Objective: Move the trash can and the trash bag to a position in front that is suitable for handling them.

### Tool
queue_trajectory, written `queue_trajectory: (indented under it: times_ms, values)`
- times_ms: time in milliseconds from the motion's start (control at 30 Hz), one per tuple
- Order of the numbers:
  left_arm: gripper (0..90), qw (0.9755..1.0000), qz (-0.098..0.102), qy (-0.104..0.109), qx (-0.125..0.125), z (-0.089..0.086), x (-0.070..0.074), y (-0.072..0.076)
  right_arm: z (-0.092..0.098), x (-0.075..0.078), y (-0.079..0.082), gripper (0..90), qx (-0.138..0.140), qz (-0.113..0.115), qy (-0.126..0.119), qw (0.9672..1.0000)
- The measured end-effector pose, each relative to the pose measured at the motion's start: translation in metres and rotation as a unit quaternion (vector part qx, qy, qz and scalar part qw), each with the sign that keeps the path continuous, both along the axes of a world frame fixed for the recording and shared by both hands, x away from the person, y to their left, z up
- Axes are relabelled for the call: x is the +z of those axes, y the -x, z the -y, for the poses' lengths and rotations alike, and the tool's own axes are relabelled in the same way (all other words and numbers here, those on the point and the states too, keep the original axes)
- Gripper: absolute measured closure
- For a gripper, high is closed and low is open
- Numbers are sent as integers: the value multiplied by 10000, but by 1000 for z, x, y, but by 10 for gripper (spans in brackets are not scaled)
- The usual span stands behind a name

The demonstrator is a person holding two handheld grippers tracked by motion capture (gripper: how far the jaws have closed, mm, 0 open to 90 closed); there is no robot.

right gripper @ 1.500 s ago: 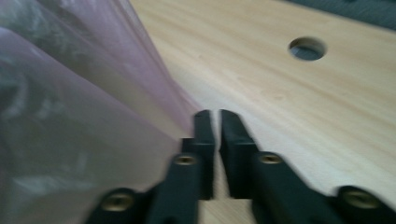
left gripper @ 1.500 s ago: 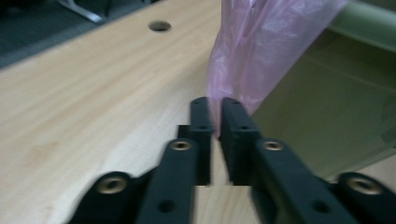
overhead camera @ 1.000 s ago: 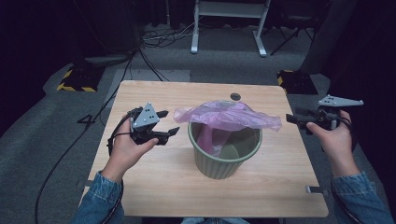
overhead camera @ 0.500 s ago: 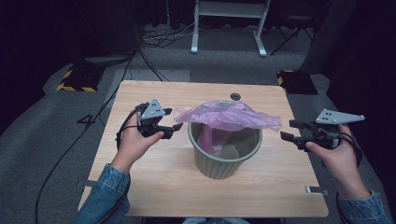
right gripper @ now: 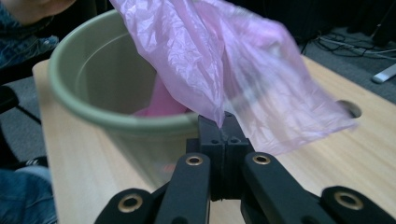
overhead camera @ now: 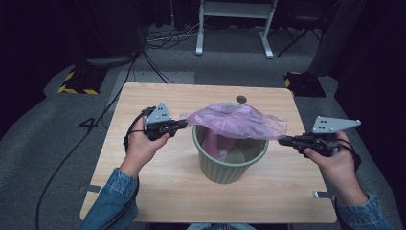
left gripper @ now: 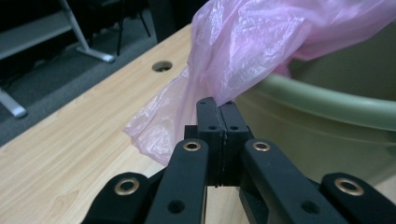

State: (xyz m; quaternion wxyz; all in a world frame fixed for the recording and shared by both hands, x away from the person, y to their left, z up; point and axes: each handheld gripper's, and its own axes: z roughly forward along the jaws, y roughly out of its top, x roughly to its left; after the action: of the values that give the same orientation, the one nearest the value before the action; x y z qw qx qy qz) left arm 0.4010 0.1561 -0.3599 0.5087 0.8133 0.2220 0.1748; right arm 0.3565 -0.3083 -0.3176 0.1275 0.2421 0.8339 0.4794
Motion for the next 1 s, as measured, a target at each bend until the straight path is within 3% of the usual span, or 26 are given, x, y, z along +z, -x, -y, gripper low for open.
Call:
queue_trajectory:
  times_ms: [200, 433, 600, 767, 900, 1000]
  values:
    - [900, 9997, 205, 8, -150, -4, 1, 23, 1, -10, 23, 900, 228, -180, 95, 9995]
    - [900, 9994, 132, -44, -319, -5, -19, 40, -4, -39, 41, 900, 493, -485, 284, 9972]
    - [900, 9990, 36, 107, -428, -12, -27, 48, -7, -54, 45, 900, 576, -659, 347, 9956]
    - [900, 9984, 90, 128, -552, -9, -29, 53, -10, -73, 46, 900, 555, -828, 636, 9930]
    - [900, 9977, 71, 123, -658, -7, -35, 55, -13, -89, 43, 900, 598, -1063, 613, 9906]
    - [900, 9973, 47, 209, -700, -8, -37, 56, -17, -97, 42, 900, 627, -1106, 645, 9898]
